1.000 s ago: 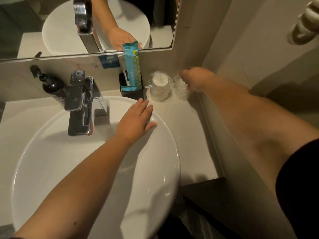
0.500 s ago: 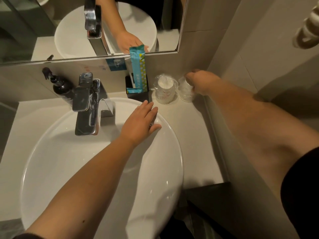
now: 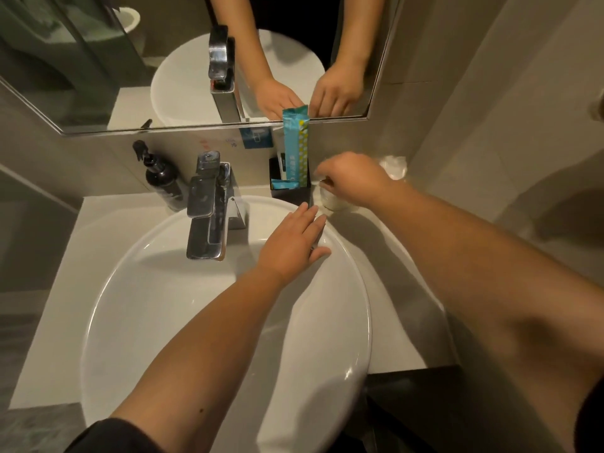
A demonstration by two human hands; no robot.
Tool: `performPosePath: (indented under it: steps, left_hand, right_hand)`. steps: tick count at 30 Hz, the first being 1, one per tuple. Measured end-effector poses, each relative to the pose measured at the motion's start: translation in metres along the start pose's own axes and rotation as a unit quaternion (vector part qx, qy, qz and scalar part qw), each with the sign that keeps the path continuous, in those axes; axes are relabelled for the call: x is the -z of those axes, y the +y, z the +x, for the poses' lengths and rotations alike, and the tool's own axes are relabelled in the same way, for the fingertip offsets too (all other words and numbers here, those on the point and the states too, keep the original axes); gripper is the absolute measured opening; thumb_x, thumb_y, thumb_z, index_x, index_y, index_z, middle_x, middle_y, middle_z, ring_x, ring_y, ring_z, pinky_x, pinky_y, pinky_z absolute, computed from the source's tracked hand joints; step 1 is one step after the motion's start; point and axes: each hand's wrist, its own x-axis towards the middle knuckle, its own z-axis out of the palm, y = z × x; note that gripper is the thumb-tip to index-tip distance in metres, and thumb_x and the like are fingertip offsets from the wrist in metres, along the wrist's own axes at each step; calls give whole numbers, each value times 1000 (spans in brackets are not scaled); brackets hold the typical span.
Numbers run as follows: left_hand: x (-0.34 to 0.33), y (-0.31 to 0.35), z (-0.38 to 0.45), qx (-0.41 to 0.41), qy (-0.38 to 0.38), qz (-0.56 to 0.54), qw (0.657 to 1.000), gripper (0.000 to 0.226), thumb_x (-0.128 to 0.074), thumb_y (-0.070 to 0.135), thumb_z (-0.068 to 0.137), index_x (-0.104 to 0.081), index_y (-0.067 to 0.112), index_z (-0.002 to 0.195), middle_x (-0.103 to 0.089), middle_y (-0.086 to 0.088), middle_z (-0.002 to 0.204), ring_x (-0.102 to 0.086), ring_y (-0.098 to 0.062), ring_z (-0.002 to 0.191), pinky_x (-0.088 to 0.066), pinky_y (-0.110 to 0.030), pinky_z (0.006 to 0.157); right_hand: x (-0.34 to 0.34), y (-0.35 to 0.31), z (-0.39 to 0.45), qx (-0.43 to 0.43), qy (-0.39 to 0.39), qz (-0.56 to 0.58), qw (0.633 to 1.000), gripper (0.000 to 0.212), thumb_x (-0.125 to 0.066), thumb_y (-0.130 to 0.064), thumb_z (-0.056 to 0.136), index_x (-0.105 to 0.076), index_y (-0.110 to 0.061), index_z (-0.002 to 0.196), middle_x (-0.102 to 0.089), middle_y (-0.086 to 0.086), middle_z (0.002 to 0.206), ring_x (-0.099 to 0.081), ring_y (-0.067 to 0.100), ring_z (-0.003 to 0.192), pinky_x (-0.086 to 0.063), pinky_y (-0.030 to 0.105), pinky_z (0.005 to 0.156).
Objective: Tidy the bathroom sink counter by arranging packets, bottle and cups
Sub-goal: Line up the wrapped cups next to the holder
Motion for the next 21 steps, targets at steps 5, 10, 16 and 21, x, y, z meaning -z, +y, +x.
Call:
performPosePath:
  steps: [5,10,16,21]
  left_hand:
    - [-2,-2,1,-13,10,9,1000,65,-57,46,92,-43,8,143,-36,-14,153,-24,-33,145,-20,-40,117]
    - [-4,-5,3,-29,16,24,999,63,-65,43,87,-52,3,134,-48,-20,142,-39,-39,136,-34,-46,110]
    - [-5,-5,3,-32,22,28,999,64,-60,45,90,-47,5,139,-42,-19,148,-33,-37,140,-27,-43,114]
    - [-4,-5,3,-28,18,28,999,64,-53,47,94,-41,8,144,-34,-15,153,-24,-33,145,-21,-40,117]
  right_hand:
    - [-12,-13,23,19,-54,-37,998,21,-53,-29,93,-66,-22,107,-69,9,95,-64,32,84,-55,40,72]
    - [-17,-11,29,29,-76,-55,995,20,-53,-27,93,-67,-23,107,-68,9,92,-64,32,83,-53,37,69]
    - [-20,-10,33,37,-78,-46,995,16,-58,-21,89,-68,-23,102,-69,5,92,-64,29,80,-51,33,66]
    - [-24,-8,33,43,-68,-33,996,19,-57,-22,91,-68,-21,107,-70,5,98,-65,27,85,-52,34,69]
